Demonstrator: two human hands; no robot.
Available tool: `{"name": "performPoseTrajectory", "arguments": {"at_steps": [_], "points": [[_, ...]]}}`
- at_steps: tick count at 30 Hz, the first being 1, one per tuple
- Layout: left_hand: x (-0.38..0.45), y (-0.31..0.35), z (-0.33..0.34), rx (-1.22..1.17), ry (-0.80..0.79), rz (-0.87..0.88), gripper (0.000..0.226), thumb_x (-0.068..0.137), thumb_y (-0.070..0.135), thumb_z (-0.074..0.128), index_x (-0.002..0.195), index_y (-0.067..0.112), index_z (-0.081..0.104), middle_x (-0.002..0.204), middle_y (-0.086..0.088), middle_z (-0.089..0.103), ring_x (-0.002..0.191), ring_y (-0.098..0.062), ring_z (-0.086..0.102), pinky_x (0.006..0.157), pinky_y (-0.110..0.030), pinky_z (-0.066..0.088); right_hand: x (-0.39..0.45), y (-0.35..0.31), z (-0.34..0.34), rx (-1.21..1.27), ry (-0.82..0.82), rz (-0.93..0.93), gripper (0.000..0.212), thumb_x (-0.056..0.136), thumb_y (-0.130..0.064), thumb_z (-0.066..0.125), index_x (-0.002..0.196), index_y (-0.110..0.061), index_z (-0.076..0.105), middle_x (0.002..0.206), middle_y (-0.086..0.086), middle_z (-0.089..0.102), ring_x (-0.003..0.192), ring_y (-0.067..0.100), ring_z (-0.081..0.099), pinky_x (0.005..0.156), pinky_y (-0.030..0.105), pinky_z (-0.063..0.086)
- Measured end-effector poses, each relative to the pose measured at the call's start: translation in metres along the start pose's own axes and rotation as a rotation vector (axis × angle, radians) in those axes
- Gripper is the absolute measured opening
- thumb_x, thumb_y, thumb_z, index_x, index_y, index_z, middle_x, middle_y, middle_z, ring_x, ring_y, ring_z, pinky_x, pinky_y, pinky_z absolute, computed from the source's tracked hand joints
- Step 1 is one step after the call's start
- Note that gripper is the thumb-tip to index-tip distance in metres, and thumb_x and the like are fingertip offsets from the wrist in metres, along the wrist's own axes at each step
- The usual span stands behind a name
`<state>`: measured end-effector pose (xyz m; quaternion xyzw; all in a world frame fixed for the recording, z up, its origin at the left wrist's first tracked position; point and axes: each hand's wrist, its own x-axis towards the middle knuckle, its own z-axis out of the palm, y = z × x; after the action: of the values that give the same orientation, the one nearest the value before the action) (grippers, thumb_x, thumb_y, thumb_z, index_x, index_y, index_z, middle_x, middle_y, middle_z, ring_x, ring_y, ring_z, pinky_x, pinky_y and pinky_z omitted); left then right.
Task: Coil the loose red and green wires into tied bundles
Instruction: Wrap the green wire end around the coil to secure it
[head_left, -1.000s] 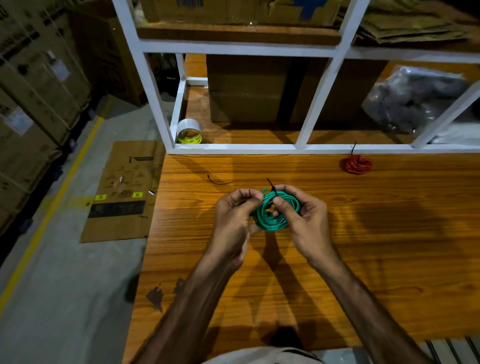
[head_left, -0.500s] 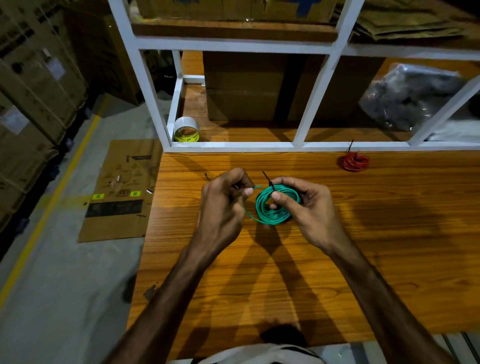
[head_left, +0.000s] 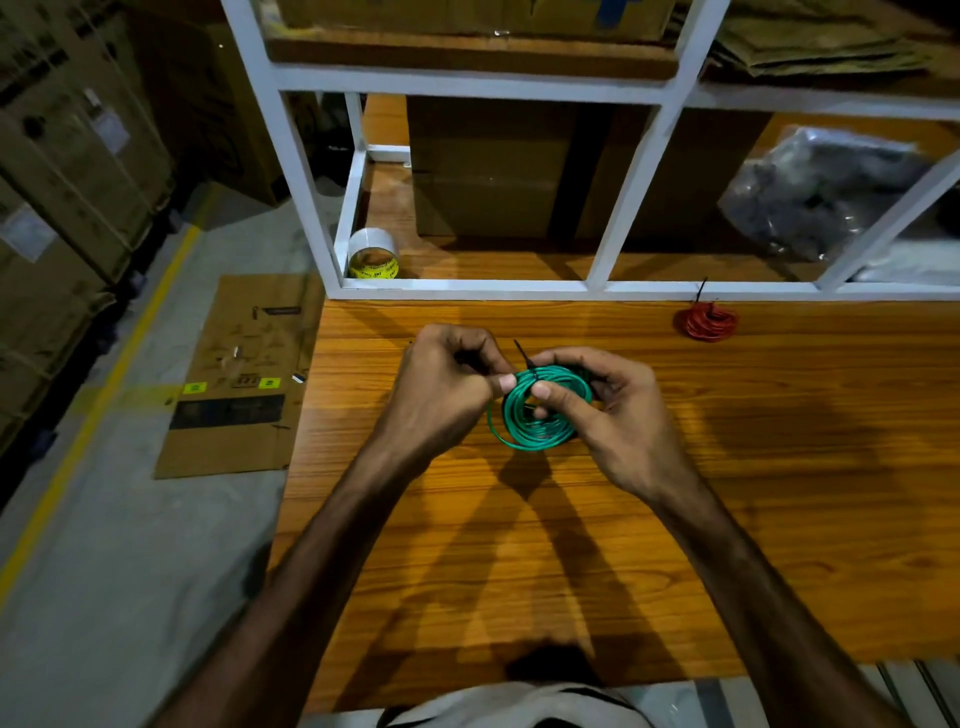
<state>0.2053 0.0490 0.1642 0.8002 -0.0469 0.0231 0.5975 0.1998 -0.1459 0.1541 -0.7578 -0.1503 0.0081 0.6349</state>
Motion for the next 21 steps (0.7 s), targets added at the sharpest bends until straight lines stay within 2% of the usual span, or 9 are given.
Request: {"name": "performPoseTrajectory", "arguments": {"at_steps": [3, 5, 7, 9, 12, 15, 18, 21], "points": [[0.002, 0.001, -0.001, -0.02, -0.036, -0.007, 0.019, 0.077, 0.002, 0.08, 0.066, 0.015, 0.072, 0.065, 0.0, 0.071, 0.062, -0.008, 0.062, 0.058, -0.03, 0.048, -0.001, -0.002, -0.001, -0.021, -0.029, -0.003, 0.025, 0.09, 0.0, 0.075, 0.113, -0.008, 0.073, 0.107, 0.001, 0.076, 0.091, 0.009, 0.075, 0.073, 0.019, 0.059], [0.004, 0.002, -0.002, -0.039, -0.057, -0.021, 0.015, 0.076, -0.002, 0.081, 0.069, 0.009, 0.074, 0.071, -0.009, 0.074, 0.066, -0.012, 0.065, 0.058, -0.031, 0.052, 0.001, -0.002, -0.003, -0.052, -0.048, -0.007, 0.026, 0.089, -0.004, 0.077, 0.114, -0.009, 0.073, 0.108, 0.001, 0.077, 0.096, 0.013, 0.075, 0.077, 0.026, 0.062], [0.006, 0.004, -0.003, -0.091, -0.084, -0.057, 0.014, 0.076, -0.007, 0.082, 0.073, 0.003, 0.072, 0.067, -0.009, 0.07, 0.058, -0.006, 0.061, 0.053, -0.02, 0.047, 0.002, -0.001, -0.004, -0.106, -0.068, -0.013, 0.031, 0.088, -0.007, 0.079, 0.118, -0.012, 0.072, 0.112, 0.0, 0.076, 0.101, 0.016, 0.074, 0.084, 0.033, 0.063], [0.007, 0.004, -0.005, -0.154, -0.117, -0.087, 0.015, 0.075, -0.009, 0.082, 0.081, -0.003, 0.07, 0.064, -0.006, 0.065, 0.053, -0.003, 0.057, 0.049, -0.014, 0.043, 0.002, -0.003, -0.005, -0.134, -0.084, 0.006, 0.036, 0.088, -0.008, 0.08, 0.122, -0.014, 0.068, 0.112, -0.001, 0.074, 0.101, 0.015, 0.073, 0.083, 0.032, 0.062], [0.007, -0.005, -0.006, -0.228, -0.126, -0.066, 0.022, 0.075, -0.002, 0.085, 0.088, -0.002, 0.068, 0.07, -0.008, 0.065, 0.062, -0.012, 0.059, 0.054, -0.021, 0.047, 0.003, -0.005, -0.007, -0.137, -0.065, 0.018, 0.037, 0.087, -0.011, 0.081, 0.121, -0.014, 0.067, 0.109, -0.002, 0.075, 0.098, 0.013, 0.074, 0.081, 0.031, 0.063], [0.002, -0.02, -0.001, -0.281, -0.077, 0.015, 0.03, 0.071, 0.02, 0.089, 0.086, 0.007, 0.067, 0.079, -0.009, 0.065, 0.075, -0.02, 0.058, 0.067, -0.036, 0.049, 0.003, -0.004, -0.006, -0.097, -0.05, 0.016, 0.032, 0.087, -0.011, 0.081, 0.116, -0.011, 0.07, 0.107, 0.0, 0.076, 0.096, 0.014, 0.074, 0.081, 0.029, 0.061], [-0.007, -0.029, 0.011, -0.425, 0.0, -0.008, 0.027, 0.07, 0.028, 0.085, 0.08, 0.013, 0.066, 0.076, -0.012, 0.061, 0.072, -0.022, 0.055, 0.064, -0.034, 0.048, 0.001, -0.004, -0.003, -0.04, -0.022, 0.026, 0.029, 0.085, -0.005, 0.081, 0.113, -0.006, 0.07, 0.103, 0.004, 0.077, 0.094, 0.017, 0.075, 0.079, 0.027, 0.061], [-0.014, -0.033, 0.023, -0.638, 0.058, -0.14, 0.02, 0.071, 0.028, 0.087, 0.073, 0.022, 0.068, 0.073, -0.002, 0.066, 0.07, -0.017, 0.06, 0.068, -0.034, 0.051, 0.001, -0.001, 0.0, -0.024, 0.008, 0.02, 0.028, 0.085, -0.004, 0.081, 0.111, -0.006, 0.069, 0.106, 0.005, 0.076, 0.097, 0.022, 0.074, 0.08, 0.031, 0.062]]}}
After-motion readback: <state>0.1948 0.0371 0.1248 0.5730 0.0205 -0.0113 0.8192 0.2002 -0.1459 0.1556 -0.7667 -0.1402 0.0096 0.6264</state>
